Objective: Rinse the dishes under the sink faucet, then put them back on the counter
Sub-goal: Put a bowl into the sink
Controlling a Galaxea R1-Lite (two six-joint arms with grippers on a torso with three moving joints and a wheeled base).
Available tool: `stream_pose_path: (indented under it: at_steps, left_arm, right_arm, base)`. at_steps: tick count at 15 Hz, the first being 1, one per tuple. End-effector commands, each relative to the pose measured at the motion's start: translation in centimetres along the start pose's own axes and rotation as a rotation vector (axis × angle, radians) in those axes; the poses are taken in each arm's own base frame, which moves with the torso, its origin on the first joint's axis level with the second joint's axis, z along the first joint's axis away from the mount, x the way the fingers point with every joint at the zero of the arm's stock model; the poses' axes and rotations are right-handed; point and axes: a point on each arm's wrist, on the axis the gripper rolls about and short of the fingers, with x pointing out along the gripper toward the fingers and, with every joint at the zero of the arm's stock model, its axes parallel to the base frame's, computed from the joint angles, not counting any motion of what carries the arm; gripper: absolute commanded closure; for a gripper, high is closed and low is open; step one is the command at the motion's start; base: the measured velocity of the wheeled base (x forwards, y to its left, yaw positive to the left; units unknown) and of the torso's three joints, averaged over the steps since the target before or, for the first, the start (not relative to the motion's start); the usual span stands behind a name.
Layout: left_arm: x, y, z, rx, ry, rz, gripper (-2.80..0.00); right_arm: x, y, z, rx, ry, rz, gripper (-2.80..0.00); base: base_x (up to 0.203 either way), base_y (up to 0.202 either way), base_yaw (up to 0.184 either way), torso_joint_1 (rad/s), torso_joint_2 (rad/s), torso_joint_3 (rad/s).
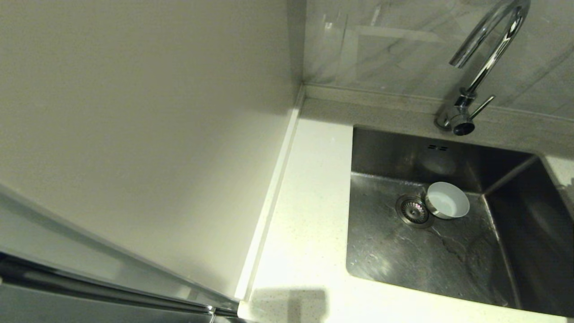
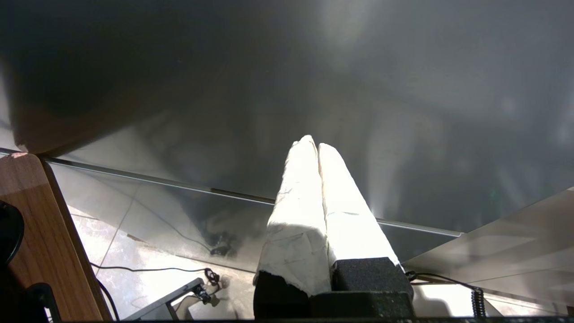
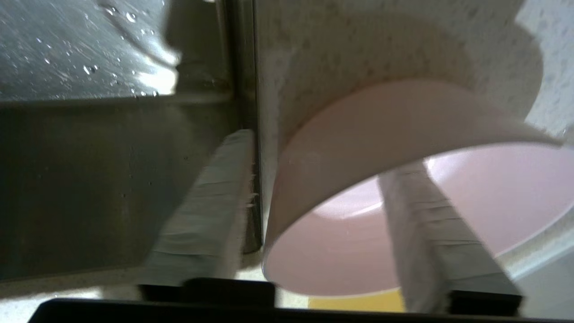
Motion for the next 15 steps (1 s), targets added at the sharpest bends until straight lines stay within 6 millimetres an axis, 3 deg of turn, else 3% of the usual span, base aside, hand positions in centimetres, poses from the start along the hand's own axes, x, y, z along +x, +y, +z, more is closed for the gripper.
stream_pose_path:
  at_steps: [1, 4, 9, 15]
  left_arm:
    - [0.0, 0.0, -0.1, -0.001, 0.003, 0.0, 0.0]
    - [0.0, 0.0, -0.1, -0.001, 0.003, 0.0, 0.0]
    - [0.0, 0.0, -0.1, -0.001, 0.003, 0.0, 0.0]
    - [0.0, 0.0, -0.1, -0.001, 0.003, 0.0, 0.0]
  right_arm:
    - [0.2, -0.1, 0.2, -0.003, 0.002, 0.004, 0.0]
    - [-0.4, 0.2, 0.1, -0.009, -0.011, 0.004, 0.0]
    - [-3.6, 2.6, -1.0, -0.099, -0.094, 0.087, 0.0]
    - [-7.4, 7.3, -7.2, -0.351, -0.162, 0.256, 0.0]
  base:
    - [0.0, 0.0, 0.0, 0.0, 0.0, 0.0]
    - [0.0, 0.0, 0.0, 0.0, 0.0, 0.0]
    - [0.0, 0.0, 0.0, 0.0, 0.0, 0.0]
    - [0.0, 0.0, 0.0, 0.0, 0.0, 0.0]
